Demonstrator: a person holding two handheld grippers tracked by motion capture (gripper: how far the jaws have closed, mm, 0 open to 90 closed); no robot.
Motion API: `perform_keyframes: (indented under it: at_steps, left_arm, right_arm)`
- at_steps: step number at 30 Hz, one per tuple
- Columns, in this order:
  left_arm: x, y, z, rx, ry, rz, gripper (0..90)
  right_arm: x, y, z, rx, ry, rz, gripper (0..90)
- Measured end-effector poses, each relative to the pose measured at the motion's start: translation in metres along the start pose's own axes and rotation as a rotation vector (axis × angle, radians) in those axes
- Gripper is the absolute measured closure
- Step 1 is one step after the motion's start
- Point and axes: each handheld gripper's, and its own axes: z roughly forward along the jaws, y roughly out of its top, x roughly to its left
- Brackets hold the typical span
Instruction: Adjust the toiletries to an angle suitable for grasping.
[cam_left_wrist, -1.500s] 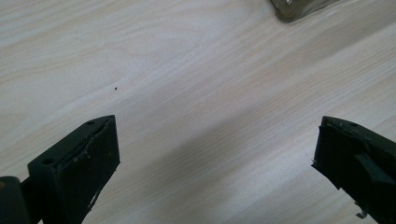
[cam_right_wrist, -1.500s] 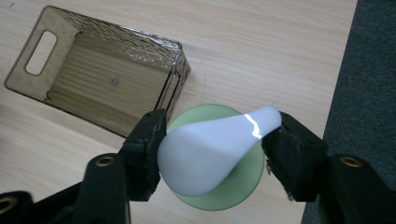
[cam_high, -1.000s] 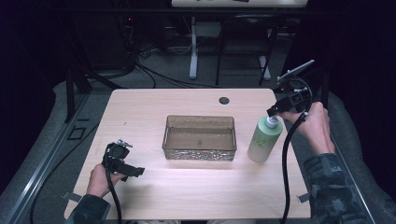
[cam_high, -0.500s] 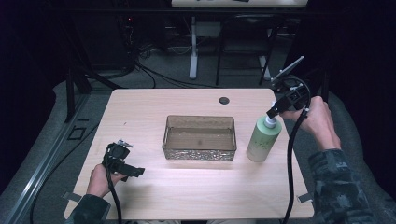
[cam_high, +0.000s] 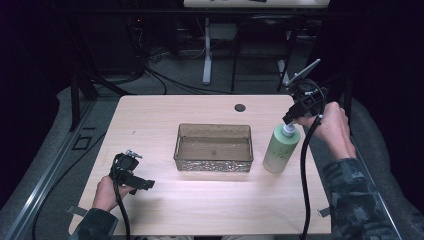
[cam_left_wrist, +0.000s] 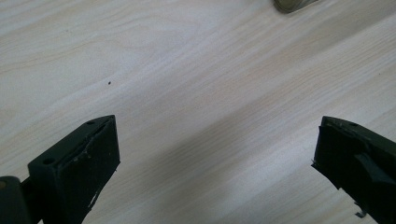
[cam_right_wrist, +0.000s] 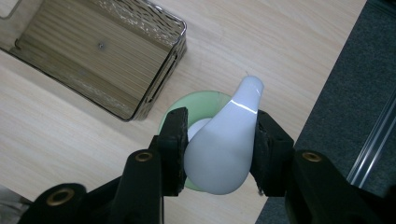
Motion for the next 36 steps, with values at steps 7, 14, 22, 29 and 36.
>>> perform_keyframes:
  at_steps: [7, 14, 22, 29, 36]
  left_arm:
    - [0.000, 0.000, 0.000, 0.007, -0.004, 0.001, 0.3]
    - [-0.001, 0.000, 0.001, 0.011, -0.007, 0.011, 0.3]
    - [-0.001, 0.000, 0.002, 0.019, -0.010, 0.017, 0.3]
    - [0.001, -0.002, 0.002, 0.021, -0.011, 0.011, 0.3]
    - [0.002, -0.003, 0.002, 0.020, -0.011, 0.010, 0.4]
  right_arm:
    - [-0.001, 0.003, 0.000, 0.027, 0.011, -0.101, 62.1]
    - [-0.002, 0.004, 0.002, 0.034, 0.031, -0.147, 56.5]
    - [0.004, 0.005, 0.007, 0.062, -0.004, -0.187, 62.5]
    - [0.007, 0.009, 0.008, 0.071, 0.016, -0.284, 62.8]
    - [0.000, 0.005, 0.006, 0.058, 0.064, -0.334, 62.8]
